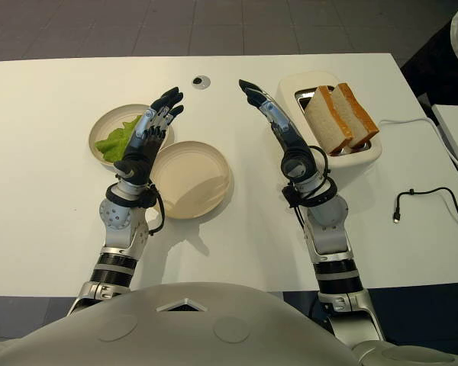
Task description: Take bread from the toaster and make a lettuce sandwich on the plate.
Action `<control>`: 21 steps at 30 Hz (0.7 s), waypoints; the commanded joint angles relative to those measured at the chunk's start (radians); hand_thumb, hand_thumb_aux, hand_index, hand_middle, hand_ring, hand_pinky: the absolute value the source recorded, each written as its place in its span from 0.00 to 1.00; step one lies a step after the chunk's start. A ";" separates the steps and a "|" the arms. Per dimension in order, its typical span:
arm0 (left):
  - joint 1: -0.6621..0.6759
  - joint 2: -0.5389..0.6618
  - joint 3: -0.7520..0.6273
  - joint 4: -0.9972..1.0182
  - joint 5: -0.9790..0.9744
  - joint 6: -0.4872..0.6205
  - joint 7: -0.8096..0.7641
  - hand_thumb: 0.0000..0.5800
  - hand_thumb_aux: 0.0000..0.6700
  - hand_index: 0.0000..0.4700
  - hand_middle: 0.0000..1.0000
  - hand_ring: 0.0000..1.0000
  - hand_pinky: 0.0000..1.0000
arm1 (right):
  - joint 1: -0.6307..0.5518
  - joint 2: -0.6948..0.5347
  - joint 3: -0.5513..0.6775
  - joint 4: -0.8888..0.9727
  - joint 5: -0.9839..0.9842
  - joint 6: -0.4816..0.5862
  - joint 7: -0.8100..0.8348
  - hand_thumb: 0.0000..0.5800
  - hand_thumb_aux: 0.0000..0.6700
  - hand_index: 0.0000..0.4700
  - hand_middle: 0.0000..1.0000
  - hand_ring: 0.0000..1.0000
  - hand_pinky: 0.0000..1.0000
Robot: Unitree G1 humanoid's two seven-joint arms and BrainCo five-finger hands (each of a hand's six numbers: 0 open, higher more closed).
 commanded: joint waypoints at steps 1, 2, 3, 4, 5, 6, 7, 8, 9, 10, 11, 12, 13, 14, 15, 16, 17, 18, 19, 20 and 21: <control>-0.007 0.005 -0.008 -0.010 -0.027 0.010 -0.002 0.00 0.00 0.00 0.00 0.00 0.00 | 0.004 -0.010 -0.004 -0.017 -0.008 0.018 0.009 0.00 0.00 0.00 0.00 0.00 0.00; -0.008 0.006 -0.008 -0.011 -0.030 0.010 -0.002 0.00 0.00 0.00 0.00 0.00 0.00 | 0.006 -0.014 -0.007 -0.026 -0.007 0.019 0.009 0.00 0.00 0.00 0.00 0.00 0.00; -0.008 0.007 -0.009 -0.012 -0.032 0.011 -0.002 0.00 0.00 0.00 0.00 0.00 0.00 | 0.009 -0.019 -0.014 -0.039 -0.008 0.020 0.008 0.00 0.00 0.00 0.00 0.00 0.00; -0.009 0.009 -0.010 -0.013 -0.035 0.011 -0.003 0.00 0.00 0.00 0.00 0.00 0.00 | 0.013 -0.029 -0.033 -0.066 -0.012 0.022 0.002 0.00 0.00 0.00 0.00 0.00 0.00; -0.010 0.010 -0.010 -0.015 -0.036 0.011 -0.003 0.00 0.00 0.00 0.00 0.00 0.00 | 0.014 -0.050 -0.076 -0.102 -0.023 0.021 -0.008 0.00 0.00 0.00 0.00 0.00 0.00; -0.010 0.012 -0.010 -0.016 -0.037 0.012 -0.002 0.00 0.00 0.00 0.00 0.00 0.00 | 0.011 -0.071 -0.124 -0.132 -0.038 0.017 -0.019 0.00 0.00 0.00 0.00 0.00 0.00; -0.011 0.013 -0.009 -0.017 -0.037 0.012 -0.002 0.00 0.00 0.00 0.00 0.00 0.00 | 0.003 -0.101 -0.190 -0.158 -0.055 0.018 -0.031 0.00 0.00 0.00 0.00 0.00 0.00; -0.010 0.013 -0.010 -0.018 -0.035 0.012 0.000 0.00 0.00 0.00 0.00 0.00 0.00 | -0.009 -0.137 -0.260 -0.171 -0.074 0.020 -0.043 0.00 0.00 0.00 0.00 0.00 0.00; -0.009 0.013 -0.010 -0.018 -0.033 0.012 0.001 0.00 0.00 0.00 0.00 0.00 0.00 | -0.021 -0.170 -0.323 -0.169 -0.092 0.025 -0.054 0.00 0.00 0.00 0.00 0.00 0.00; -0.009 0.013 -0.011 -0.018 -0.031 0.012 0.002 0.00 0.00 0.00 0.00 0.00 0.00 | -0.031 -0.210 -0.388 -0.154 -0.122 0.036 -0.066 0.00 0.00 0.00 0.00 0.00 0.00; -0.009 0.012 -0.013 -0.017 -0.030 0.012 0.002 0.00 0.00 0.00 0.00 0.00 0.00 | -0.034 -0.251 -0.442 -0.130 -0.159 0.069 -0.076 0.00 0.00 0.00 0.00 0.00 0.00; -0.010 0.010 -0.015 -0.015 -0.028 0.012 0.002 0.00 0.00 0.00 0.00 0.00 0.00 | -0.031 -0.290 -0.491 -0.085 -0.202 0.092 -0.088 0.00 0.00 0.00 0.00 0.00 0.00; -0.011 0.009 -0.017 -0.013 -0.028 0.012 0.001 0.00 0.00 0.00 0.00 0.00 0.00 | -0.027 -0.324 -0.529 -0.044 -0.245 0.124 -0.100 0.00 0.00 0.00 0.00 0.00 0.00; -0.013 0.009 -0.018 -0.010 -0.028 0.012 0.000 0.00 0.00 0.00 0.00 0.00 0.00 | -0.022 -0.355 -0.554 -0.001 -0.287 0.153 -0.111 0.00 0.00 0.00 0.00 0.00 0.00; -0.015 0.008 -0.020 -0.006 -0.028 0.011 -0.001 0.00 0.00 0.00 0.00 0.00 0.00 | -0.013 -0.383 -0.566 0.040 -0.331 0.178 -0.118 0.00 0.00 0.00 0.00 0.00 0.00; -0.017 0.007 -0.021 -0.002 -0.028 0.011 -0.001 0.00 0.00 0.00 0.00 0.00 0.00 | -0.005 -0.403 -0.572 0.069 -0.363 0.208 -0.124 0.00 0.00 0.00 0.00 0.00 0.00; -0.018 0.006 -0.022 0.001 -0.028 0.011 -0.002 0.00 0.00 0.00 0.00 0.00 0.00 | 0.003 -0.418 -0.571 0.091 -0.386 0.229 -0.124 0.00 0.00 0.00 0.00 0.00 0.00; -0.019 0.006 -0.022 0.003 -0.029 0.010 -0.002 0.00 0.00 0.00 0.00 0.00 0.00 | 0.012 -0.428 -0.564 0.103 -0.401 0.253 -0.121 0.00 0.00 0.00 0.00 0.00 0.00; -0.020 0.005 -0.023 0.004 -0.030 0.010 -0.002 0.00 0.00 0.00 0.00 0.00 0.00 | 0.020 -0.435 -0.554 0.112 -0.413 0.274 -0.118 0.00 0.00 0.00 0.00 0.00 0.00; -0.018 0.004 -0.023 0.003 -0.028 0.009 0.000 0.00 0.00 0.00 0.00 0.00 0.00 | 0.023 -0.442 -0.541 0.124 -0.422 0.287 -0.113 0.00 0.00 0.00 0.00 0.00 0.00; -0.017 0.004 -0.023 0.002 -0.027 0.009 0.002 0.00 0.00 0.00 0.00 0.00 0.00 | 0.025 -0.448 -0.530 0.135 -0.432 0.302 -0.111 0.00 0.00 0.00 0.00 0.00 0.00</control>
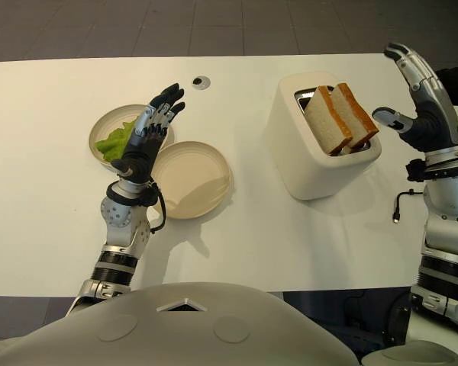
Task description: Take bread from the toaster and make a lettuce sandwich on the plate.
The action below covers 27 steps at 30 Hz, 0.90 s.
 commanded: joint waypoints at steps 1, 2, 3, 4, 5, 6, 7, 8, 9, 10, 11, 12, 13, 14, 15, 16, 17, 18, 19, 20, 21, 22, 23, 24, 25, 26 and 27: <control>-0.003 -0.002 -0.005 0.007 0.008 0.005 0.005 0.00 0.00 0.00 0.00 0.00 0.00 | 0.017 -0.040 0.038 0.048 -0.045 0.057 0.016 0.00 0.00 0.00 0.00 0.00 0.00; -0.002 -0.002 -0.005 0.007 0.008 0.005 0.006 0.00 0.00 0.00 0.00 0.00 0.00 | 0.018 -0.047 0.046 0.058 -0.050 0.066 0.019 0.00 0.00 0.00 0.00 0.00 0.00; -0.001 -0.002 -0.005 0.008 0.009 0.004 0.006 0.00 0.00 0.00 0.00 0.00 0.00 | 0.021 -0.053 0.058 0.067 -0.055 0.074 0.025 0.00 0.00 0.00 0.00 0.00 0.00; -0.001 -0.001 -0.005 0.009 0.010 0.004 0.006 0.00 0.00 0.00 0.00 0.00 0.00 | 0.023 -0.058 0.070 0.076 -0.056 0.080 0.030 0.00 0.00 0.00 0.00 0.00 0.00; 0.000 -0.001 -0.005 0.009 0.011 0.003 0.007 0.00 0.00 0.00 0.00 0.00 0.00 | 0.025 -0.061 0.081 0.085 -0.059 0.086 0.033 0.00 0.00 0.00 0.00 0.00 0.00; 0.000 -0.001 -0.004 0.010 0.012 0.003 0.008 0.00 0.00 0.00 0.00 0.00 0.00 | 0.027 -0.064 0.091 0.091 -0.061 0.091 0.035 0.40 0.22 0.22 0.00 0.00 0.00; 0.000 0.000 -0.004 0.011 0.014 0.003 0.009 0.00 0.00 0.00 0.00 0.00 0.00 | 0.028 -0.066 0.097 0.095 -0.061 0.092 0.034 0.88 0.65 0.65 0.00 0.00 0.00; -0.001 0.001 -0.005 0.013 0.014 0.002 0.009 0.00 0.00 0.00 0.00 0.00 0.00 | 0.031 -0.067 0.101 0.094 -0.058 0.094 0.033 0.96 0.79 0.79 0.00 0.00 0.00; -0.002 0.002 -0.005 0.015 0.015 0.001 0.008 0.00 0.00 0.00 0.00 0.00 0.00 | 0.033 -0.068 0.103 0.091 -0.054 0.094 0.031 1.00 1.00 1.00 0.00 0.00 0.00; -0.002 0.004 -0.005 0.016 0.015 0.000 0.009 0.00 0.00 0.00 0.00 0.00 0.00 | 0.033 -0.069 0.105 0.088 -0.049 0.093 0.030 1.00 1.00 1.00 0.02 0.02 0.02; -0.002 0.005 -0.005 0.018 0.017 -0.001 0.009 0.00 0.00 0.00 0.00 0.00 0.00 | 0.033 -0.068 0.108 0.084 -0.040 0.091 0.031 1.00 1.00 1.00 0.05 0.05 0.05; -0.002 0.006 -0.005 0.018 0.018 -0.002 0.010 0.00 0.00 0.00 0.00 0.00 0.00 | 0.033 -0.069 0.111 0.081 -0.035 0.090 0.032 1.00 1.00 1.00 0.06 0.06 0.06; -0.002 0.006 -0.005 0.020 0.020 -0.003 0.010 0.00 0.00 0.00 0.00 0.00 0.00 | 0.033 -0.070 0.112 0.080 -0.031 0.088 0.031 1.00 1.00 1.00 0.07 0.07 0.07; -0.001 0.006 -0.006 0.021 0.021 -0.004 0.010 0.00 0.00 0.00 0.00 0.00 0.00 | 0.034 -0.070 0.110 0.074 -0.024 0.085 0.029 1.00 1.00 1.00 0.09 0.09 0.09; -0.001 0.007 -0.007 0.022 0.021 -0.005 0.010 0.00 0.00 0.00 0.00 0.00 0.00 | 0.030 -0.066 0.104 0.067 -0.012 0.081 0.025 1.00 1.00 1.00 0.11 0.11 0.11; -0.001 0.008 -0.007 0.022 0.020 -0.006 0.009 0.00 0.00 0.00 0.00 0.00 0.00 | 0.024 -0.060 0.097 0.058 0.000 0.074 0.015 1.00 1.00 1.00 0.15 0.15 0.15; 0.000 0.008 -0.007 0.023 0.020 -0.007 0.010 0.00 0.00 0.00 0.00 0.00 0.00 | 0.016 -0.055 0.090 0.048 0.011 0.065 0.003 1.00 1.00 1.00 0.24 0.24 0.24; -0.001 0.009 -0.005 0.022 0.019 -0.007 0.011 0.00 0.00 0.00 0.00 0.00 0.00 | 0.001 -0.047 0.080 0.034 0.021 0.053 -0.017 1.00 1.00 1.00 0.37 0.37 0.37; -0.002 0.011 -0.002 0.020 0.025 -0.008 0.015 0.00 0.00 0.00 0.00 0.00 0.00 | -0.012 -0.038 0.072 0.021 0.029 0.040 -0.038 1.00 1.00 1.00 0.49 0.49 0.49; -0.005 0.015 0.007 0.020 0.043 -0.011 0.025 0.00 0.00 0.00 0.00 0.00 0.00 | -0.025 -0.028 0.064 0.009 0.036 0.027 -0.059 1.00 1.00 1.00 0.58 0.58 0.58; -0.014 0.024 0.025 0.026 0.075 -0.017 0.042 0.00 0.00 0.00 0.00 0.00 0.00 | -0.039 -0.020 0.055 0.001 0.041 0.014 -0.085 1.00 1.00 1.00 0.72 0.72 0.72; -0.027 0.036 0.050 0.037 0.131 -0.024 0.070 0.00 0.00 0.00 0.00 0.00 0.00 | -0.053 -0.014 0.045 -0.004 0.046 0.004 -0.110 1.00 1.00 1.00 0.81 0.81 0.81; -0.044 0.059 0.087 0.051 0.225 -0.028 0.115 0.00 0.00 0.00 0.00 0.00 0.00 | -0.073 -0.008 0.034 -0.011 0.055 -0.001 -0.133 1.00 1.00 1.00 0.94 0.94 0.94; -0.063 0.090 0.127 0.064 0.337 -0.017 0.176 0.00 0.00 0.00 0.00 0.00 0.00 | -0.093 0.000 0.021 -0.017 0.067 -0.010 -0.155 1.00 1.00 1.00 0.99 0.99 0.99; -0.080 0.132 0.164 0.073 0.461 0.008 0.244 0.00 0.00 0.00 0.00 0.00 0.00 | -0.111 0.008 0.008 -0.026 0.081 -0.019 -0.177 1.00 1.00 1.00 1.00 1.00 1.00; -0.090 0.175 0.191 0.074 0.569 0.039 0.302 0.00 0.00 0.00 0.00 0.00 0.00 | -0.125 0.016 -0.002 -0.036 0.094 -0.026 -0.195 1.00 1.00 1.00 1.00 1.00 1.00; -0.097 0.222 0.218 0.071 0.665 0.086 0.358 0.00 0.00 0.00 0.00 0.00 0.00 | -0.141 0.025 -0.013 -0.051 0.117 -0.038 -0.211 1.00 1.00 1.00 1.00 1.00 1.00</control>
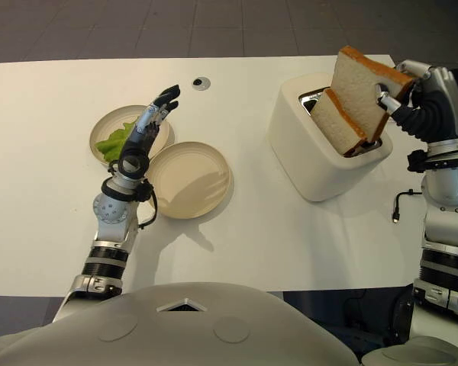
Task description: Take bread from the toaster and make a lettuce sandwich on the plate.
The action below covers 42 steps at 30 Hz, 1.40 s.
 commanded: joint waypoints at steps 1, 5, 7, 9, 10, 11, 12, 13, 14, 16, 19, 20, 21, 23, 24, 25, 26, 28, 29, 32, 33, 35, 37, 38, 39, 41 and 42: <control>-0.045 0.174 0.108 0.015 0.384 0.156 0.216 0.00 0.00 0.00 0.00 0.00 0.00 | -0.070 0.047 -0.055 -0.063 0.085 -0.040 -0.067 1.00 1.00 1.00 1.00 1.00 1.00; -0.069 0.329 0.125 0.085 0.613 0.367 0.369 0.00 0.00 0.00 0.00 0.00 0.00 | -0.093 0.115 -0.056 -0.181 0.216 -0.092 -0.086 1.00 1.00 1.00 1.00 1.00 1.00; -0.089 0.378 0.104 0.150 0.674 0.439 0.434 0.00 0.00 0.00 0.00 0.00 0.00 | -0.105 0.149 -0.043 -0.234 0.284 -0.105 -0.083 1.00 1.00 1.00 1.00 1.00 1.00; -0.111 0.406 0.063 0.219 0.713 0.508 0.463 0.00 0.00 0.00 0.00 0.00 0.00 | -0.111 0.194 0.021 -0.284 0.365 -0.088 -0.055 1.00 1.00 1.00 1.00 1.00 1.00; -0.121 0.414 0.038 0.252 0.728 0.539 0.468 0.00 0.00 0.00 0.00 0.00 0.00 | -0.107 0.218 0.070 -0.303 0.392 -0.069 -0.038 1.00 1.00 1.00 1.00 1.00 1.00; -0.134 0.418 0.012 0.290 0.738 0.562 0.469 0.00 0.00 0.00 0.00 0.00 0.00 | -0.099 0.249 0.134 -0.313 0.399 -0.051 -0.018 1.00 1.00 1.00 1.00 1.00 1.00; -0.144 0.420 -0.011 0.320 0.742 0.580 0.471 0.00 0.00 0.00 0.00 0.00 0.00 | -0.089 0.275 0.187 -0.314 0.388 -0.041 -0.003 1.00 1.00 1.00 1.00 1.00 1.00; -0.157 0.423 -0.037 0.354 0.746 0.596 0.469 0.00 0.00 0.00 0.00 0.00 0.00 | -0.073 0.304 0.254 -0.299 0.374 -0.027 0.021 1.00 1.00 1.00 1.00 1.00 1.00; -0.168 0.424 -0.063 0.387 0.746 0.607 0.462 0.00 0.00 0.00 0.00 0.00 0.00 | -0.054 0.341 0.327 -0.262 0.337 -0.031 0.040 1.00 1.00 1.00 1.00 1.00 1.00; -0.190 0.426 -0.112 0.447 0.745 0.620 0.451 0.00 0.00 0.00 0.00 0.00 0.00 | -0.028 0.409 0.463 -0.168 0.265 -0.032 0.067 1.00 1.00 1.00 1.00 1.00 1.00; -0.215 0.435 -0.165 0.499 0.727 0.622 0.442 0.89 0.67 0.67 0.00 0.00 0.00 | -0.008 0.506 0.624 0.035 0.146 -0.070 0.073 1.00 1.00 1.00 1.00 1.00 1.00; -0.221 0.437 -0.178 0.510 0.721 0.620 0.440 1.00 0.97 0.97 0.00 0.00 0.00 | -0.008 0.526 0.658 0.102 0.107 -0.088 0.065 1.00 1.00 1.00 1.00 1.00 1.00; -0.226 0.440 -0.191 0.519 0.717 0.618 0.438 1.00 1.00 1.00 0.00 0.00 0.00 | -0.013 0.541 0.684 0.171 0.065 -0.110 0.050 1.00 1.00 1.00 1.00 1.00 1.00; -0.232 0.444 -0.215 0.533 0.705 0.609 0.437 1.00 1.00 1.00 0.00 0.00 0.00 | -0.031 0.553 0.723 0.298 -0.017 -0.141 0.020 1.00 1.00 1.00 1.00 1.00 1.00; -0.234 0.446 -0.225 0.537 0.697 0.600 0.441 1.00 1.00 1.00 0.00 0.00 0.00 | -0.040 0.552 0.738 0.350 -0.057 -0.154 0.005 1.00 1.00 1.00 1.00 1.00 1.00; -0.234 0.448 -0.232 0.537 0.687 0.591 0.447 1.00 1.00 1.00 0.00 0.00 0.00 | -0.048 0.550 0.751 0.391 -0.081 -0.161 -0.001 1.00 1.00 1.00 1.00 1.00 1.00; -0.234 0.448 -0.236 0.532 0.674 0.577 0.455 1.00 1.00 1.00 0.00 0.00 0.00 | -0.053 0.546 0.758 0.422 -0.108 -0.168 -0.014 1.00 1.00 1.00 0.98 0.98 0.98; -0.227 0.442 -0.225 0.503 0.617 0.518 0.469 1.00 1.00 1.00 0.00 0.00 0.00 | -0.063 0.529 0.769 0.456 -0.155 -0.172 -0.033 1.00 1.00 1.00 0.93 0.93 0.93; -0.221 0.436 -0.215 0.486 0.576 0.480 0.469 1.00 1.00 1.00 0.00 0.00 0.00 | -0.069 0.519 0.773 0.460 -0.180 -0.167 -0.042 1.00 1.00 1.00 0.89 0.89 0.89; -0.204 0.423 -0.191 0.436 0.466 0.368 0.466 1.00 1.00 1.00 0.00 0.00 0.00 | -0.095 0.465 0.788 0.463 -0.291 -0.125 -0.075 0.75 0.50 0.50 0.76 0.76 0.76; -0.195 0.419 -0.184 0.416 0.431 0.335 0.459 1.00 1.00 1.00 0.00 0.00 0.00 | -0.097 0.442 0.789 0.452 -0.324 -0.106 -0.080 0.00 0.00 0.00 0.75 0.75 0.75; -0.180 0.418 -0.175 0.376 0.390 0.278 0.459 1.00 1.00 1.00 0.00 0.00 0.00 | -0.091 0.395 0.788 0.415 -0.369 -0.074 -0.070 0.00 0.00 0.00 0.74 0.74 0.74; -0.170 0.417 -0.166 0.332 0.367 0.239 0.467 1.00 1.00 1.00 0.00 0.00 0.00 | -0.077 0.347 0.787 0.367 -0.397 -0.048 -0.047 0.00 0.00 0.00 0.73 0.73 0.73; -0.166 0.416 -0.162 0.317 0.360 0.222 0.470 1.00 1.00 1.00 0.00 0.00 0.00 | -0.069 0.328 0.784 0.342 -0.404 -0.037 -0.037 0.00 0.00 0.00 0.73 0.73 0.73; -0.160 0.414 -0.159 0.301 0.352 0.211 0.469 1.00 1.00 1.00 0.00 0.00 0.00 | -0.063 0.309 0.782 0.318 -0.410 -0.030 -0.031 0.00 0.00 0.00 0.73 0.73 0.73; -0.146 0.407 -0.163 0.271 0.335 0.179 0.453 1.00 1.00 1.00 0.00 0.00 0.00 | -0.052 0.284 0.766 0.273 -0.412 -0.017 -0.034 0.00 0.00 0.00 0.72 0.72 0.72; -0.138 0.403 -0.169 0.255 0.325 0.159 0.440 1.00 1.00 1.00 0.00 0.00 0.00 | -0.048 0.278 0.754 0.250 -0.408 -0.009 -0.044 0.00 0.00 0.00 0.72 0.72 0.72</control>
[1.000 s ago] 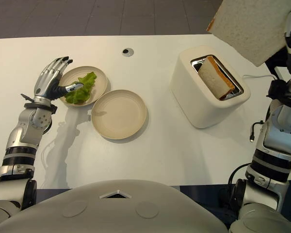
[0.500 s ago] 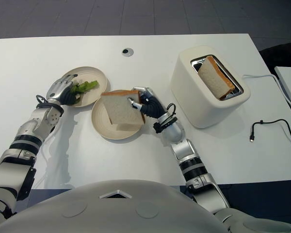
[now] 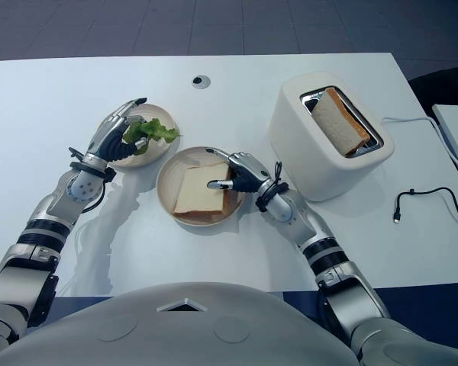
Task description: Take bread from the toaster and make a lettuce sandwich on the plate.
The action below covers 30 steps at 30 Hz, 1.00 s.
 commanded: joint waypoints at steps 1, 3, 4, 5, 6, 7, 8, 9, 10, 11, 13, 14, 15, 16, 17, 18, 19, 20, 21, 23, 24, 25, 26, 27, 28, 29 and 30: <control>0.035 -0.015 -0.012 -0.057 -0.034 -0.061 -0.042 1.00 1.00 1.00 0.00 0.00 0.00 | 0.026 -0.029 -0.050 -0.081 0.005 0.036 -0.017 0.00 0.00 0.00 0.72 0.72 0.72; 0.054 -0.018 -0.021 -0.089 -0.058 -0.104 -0.074 1.00 1.00 1.00 0.00 0.00 0.00 | 0.030 -0.008 -0.091 -0.126 0.030 0.045 -0.060 0.00 0.00 0.00 0.72 0.72 0.72; 0.063 -0.019 -0.025 -0.104 -0.068 -0.124 -0.088 1.00 1.00 1.00 0.00 0.00 0.00 | 0.031 0.004 -0.108 -0.145 0.036 0.050 -0.082 0.00 0.00 0.00 0.72 0.72 0.72; 0.071 -0.021 -0.030 -0.117 -0.077 -0.140 -0.104 1.00 1.00 1.00 0.00 0.00 0.00 | 0.032 0.015 -0.120 -0.158 0.042 0.052 -0.102 0.00 0.00 0.00 0.72 0.72 0.72; 0.079 -0.025 -0.038 -0.129 -0.085 -0.151 -0.122 1.00 1.00 1.00 0.00 0.00 0.00 | 0.033 0.024 -0.130 -0.169 0.045 0.055 -0.120 0.00 0.00 0.00 0.72 0.72 0.72; 0.087 -0.032 -0.047 -0.140 -0.088 -0.156 -0.138 1.00 1.00 1.00 0.00 0.00 0.00 | 0.034 0.032 -0.144 -0.177 0.052 0.057 -0.136 0.00 0.00 0.00 0.72 0.72 0.72; 0.093 -0.045 -0.057 -0.146 -0.089 -0.158 -0.151 1.00 1.00 1.00 0.00 0.00 0.00 | 0.035 0.041 -0.160 -0.183 0.066 0.059 -0.151 0.00 0.00 0.00 0.71 0.71 0.71; 0.096 -0.061 -0.069 -0.147 -0.079 -0.157 -0.158 1.00 1.00 1.00 0.00 0.00 0.00 | 0.034 0.047 -0.174 -0.189 0.073 0.059 -0.169 0.00 0.00 0.00 0.71 0.71 0.71; 0.096 -0.078 -0.080 -0.144 -0.066 -0.153 -0.160 1.00 1.00 1.00 0.00 0.00 0.00 | 0.034 0.053 -0.187 -0.193 0.076 0.059 -0.186 0.00 0.00 0.00 0.70 0.70 0.70; 0.092 -0.096 -0.090 -0.138 -0.051 -0.146 -0.157 1.00 1.00 1.00 0.00 0.00 0.00 | 0.033 0.058 -0.197 -0.197 0.079 0.056 -0.202 0.00 0.00 0.00 0.71 0.71 0.71; 0.078 -0.131 -0.107 -0.120 0.001 -0.119 -0.133 1.00 1.00 1.00 0.00 0.00 0.00 | 0.031 0.066 -0.215 -0.206 0.087 0.047 -0.227 0.00 0.00 0.00 0.70 0.70 0.70; 0.071 -0.146 -0.116 -0.110 0.023 -0.107 -0.126 1.00 1.00 1.00 0.00 0.00 0.00 | 0.031 0.068 -0.221 -0.210 0.094 0.043 -0.233 0.00 0.00 0.00 0.70 0.70 0.70; 0.064 -0.154 -0.134 -0.103 0.072 -0.091 -0.111 1.00 1.00 1.00 0.00 0.00 0.00 | 0.031 0.069 -0.227 -0.214 0.105 0.037 -0.234 0.00 0.00 0.00 0.70 0.70 0.70; 0.055 -0.163 -0.152 -0.088 0.110 -0.082 -0.096 1.00 1.00 1.00 0.00 0.00 0.00 | 0.031 0.070 -0.230 -0.215 0.115 0.031 -0.233 0.00 0.00 0.00 0.70 0.70 0.70; 0.049 -0.169 -0.166 -0.076 0.143 -0.075 -0.081 1.00 1.00 1.00 0.00 0.00 0.00 | 0.030 0.071 -0.231 -0.213 0.121 0.028 -0.232 0.00 0.00 0.00 0.70 0.70 0.70; 0.042 -0.173 -0.182 -0.067 0.179 -0.064 -0.064 1.00 1.00 1.00 0.00 0.00 0.00 | 0.030 0.071 -0.231 -0.211 0.125 0.025 -0.230 0.00 0.00 0.00 0.70 0.70 0.70; 0.036 -0.178 -0.197 -0.055 0.204 -0.055 -0.055 1.00 1.00 1.00 0.00 0.00 0.00 | 0.030 0.071 -0.232 -0.210 0.128 0.023 -0.226 0.00 0.00 0.00 0.71 0.71 0.71; 0.031 -0.178 -0.213 -0.044 0.231 -0.044 -0.047 1.00 1.00 1.00 0.00 0.00 0.00 | 0.031 0.071 -0.232 -0.211 0.131 0.020 -0.223 0.00 0.00 0.00 0.71 0.71 0.71; 0.027 -0.176 -0.226 -0.035 0.254 -0.035 -0.041 0.81 0.57 0.57 0.00 0.00 0.00 | 0.033 0.072 -0.232 -0.212 0.133 0.018 -0.220 0.00 0.00 0.00 0.71 0.71 0.71; 0.023 -0.172 -0.232 -0.028 0.270 -0.018 -0.023 0.00 0.00 0.00 0.00 0.00 0.00 | 0.034 0.070 -0.234 -0.214 0.139 0.015 -0.214 0.00 0.00 0.00 0.71 0.71 0.71; 0.020 -0.169 -0.229 -0.028 0.276 -0.009 -0.010 0.00 0.00 0.00 0.00 0.00 0.00 | 0.034 0.068 -0.235 -0.212 0.143 0.013 -0.212 0.00 0.00 0.00 0.71 0.71 0.71; 0.018 -0.165 -0.228 -0.028 0.278 -0.004 -0.004 0.00 0.00 0.00 0.00 0.00 0.00 | 0.034 0.067 -0.237 -0.212 0.145 0.013 -0.211 0.00 0.00 0.00 0.71 0.71 0.71; 0.016 -0.161 -0.228 -0.029 0.279 -0.002 -0.001 0.00 0.00 0.00 0.00 0.00 0.00 | 0.035 0.066 -0.238 -0.213 0.146 0.013 -0.209 0.00 0.00 0.00 0.71 0.71 0.71; 0.018 -0.154 -0.228 -0.037 0.276 -0.004 -0.004 0.00 0.00 0.00 0.00 0.00 0.00 | 0.037 0.067 -0.238 -0.215 0.147 0.013 -0.209 0.00 0.00 0.00 0.71 0.71 0.71; 0.020 -0.148 -0.228 -0.045 0.270 -0.008 -0.008 0.00 0.00 0.00 0.00 0.00 0.00 | 0.038 0.067 -0.239 -0.217 0.148 0.013 -0.208 0.00 0.00 0.00 0.71 0.71 0.71; 0.024 -0.137 -0.224 -0.059 0.259 -0.014 -0.016 0.00 0.00 0.00 0.00 0.00 0.00 | 0.037 0.067 -0.240 -0.217 0.149 0.013 -0.207 0.00 0.00 0.00 0.71 0.71 0.71; 0.029 -0.124 -0.219 -0.074 0.248 -0.022 -0.023 0.00 0.00 0.00 0.00 0.00 0.00 | 0.036 0.067 -0.240 -0.217 0.150 0.013 -0.206 0.00 0.00 0.00 0.71 0.71 0.71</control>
